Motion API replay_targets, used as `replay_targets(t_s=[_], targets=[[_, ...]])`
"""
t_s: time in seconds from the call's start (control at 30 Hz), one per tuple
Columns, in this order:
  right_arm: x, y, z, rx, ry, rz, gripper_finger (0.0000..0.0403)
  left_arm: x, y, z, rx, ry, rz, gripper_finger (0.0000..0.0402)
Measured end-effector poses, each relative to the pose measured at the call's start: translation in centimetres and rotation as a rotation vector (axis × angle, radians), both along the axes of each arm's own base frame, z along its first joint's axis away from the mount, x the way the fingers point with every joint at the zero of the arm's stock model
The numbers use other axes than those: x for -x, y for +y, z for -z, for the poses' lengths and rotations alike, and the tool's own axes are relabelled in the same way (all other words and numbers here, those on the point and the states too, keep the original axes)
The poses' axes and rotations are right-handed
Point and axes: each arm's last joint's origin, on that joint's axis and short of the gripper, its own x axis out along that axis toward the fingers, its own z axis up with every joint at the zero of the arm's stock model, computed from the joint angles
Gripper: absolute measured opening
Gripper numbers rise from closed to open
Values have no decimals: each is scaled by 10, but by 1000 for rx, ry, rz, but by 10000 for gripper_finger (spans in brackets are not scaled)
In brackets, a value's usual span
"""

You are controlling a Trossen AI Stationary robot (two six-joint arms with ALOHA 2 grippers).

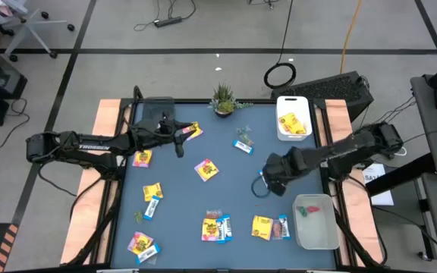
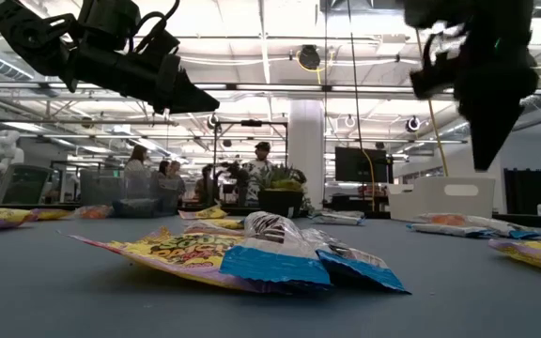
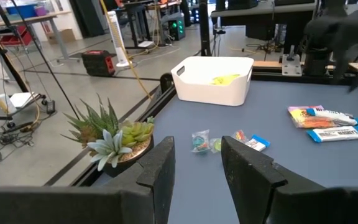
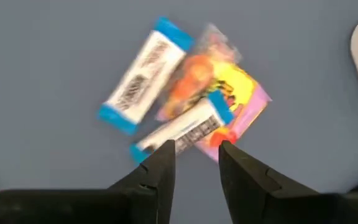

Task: Sort candy
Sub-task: Put the middle right yellow candy pack into the white bin

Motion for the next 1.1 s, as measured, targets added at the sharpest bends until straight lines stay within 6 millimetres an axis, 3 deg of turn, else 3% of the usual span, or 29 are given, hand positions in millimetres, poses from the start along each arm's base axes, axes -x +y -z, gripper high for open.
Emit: replay_targets(t_s=[0.17, 0.4, 0.8, 0.97, 1.1], targets=[[5, -32, 28, -10, 9, 124, 112, 0, 0, 0, 0, 1, 0, 138], [10, -61, 50, -13, -53, 249, 118, 0, 0, 0, 0, 0, 0, 138], [16, -71, 69, -88, -107, 312, 184, 0, 0, 0, 0, 0, 0, 138], [17, -71, 70, -89, -112, 327, 163, 0, 0, 0, 0, 0, 0, 138], [17, -70, 71, -94, -112, 293, 109, 0, 0, 0, 0, 1, 0, 138]])
